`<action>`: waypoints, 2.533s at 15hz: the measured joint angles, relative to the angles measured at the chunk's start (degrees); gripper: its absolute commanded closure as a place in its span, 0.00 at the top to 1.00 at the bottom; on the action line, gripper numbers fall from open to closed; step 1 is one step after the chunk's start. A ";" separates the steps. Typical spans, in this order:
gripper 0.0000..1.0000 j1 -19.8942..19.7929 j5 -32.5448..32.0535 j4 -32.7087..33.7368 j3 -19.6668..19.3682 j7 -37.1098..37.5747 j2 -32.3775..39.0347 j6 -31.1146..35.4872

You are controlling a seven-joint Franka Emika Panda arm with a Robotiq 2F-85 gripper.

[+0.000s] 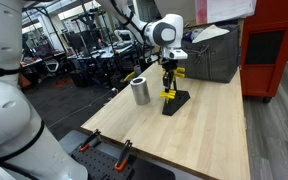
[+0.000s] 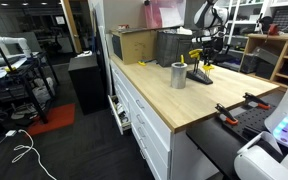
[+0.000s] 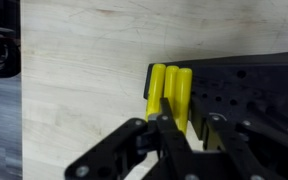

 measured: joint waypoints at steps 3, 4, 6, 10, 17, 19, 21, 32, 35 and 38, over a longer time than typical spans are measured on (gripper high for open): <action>0.04 0.31 -0.70 0.00 0.01 -0.02 -0.20 0.20; 0.04 0.34 -0.90 0.00 0.02 -0.02 -0.21 0.23; 0.04 0.38 -1.13 0.00 0.07 -0.02 -0.21 0.31; 0.04 0.34 -1.18 -0.12 0.04 -0.08 -0.71 0.38; 0.04 -0.04 -3.55 -1.39 -0.60 -0.36 -5.68 0.32; 0.04 -0.04 -5.27 -1.93 -0.73 -0.55 -7.65 -0.07; 0.04 -0.01 -6.44 -2.36 -0.72 -1.56 -9.51 -0.77; 0.04 1.51 -6.77 -3.65 3.44 -7.40 -17.31 -2.54; 0.04 2.48 -6.77 -3.67 4.91 -7.87 -18.46 -2.61; 0.04 3.46 -6.77 -3.65 6.38 -7.91 -18.48 -2.77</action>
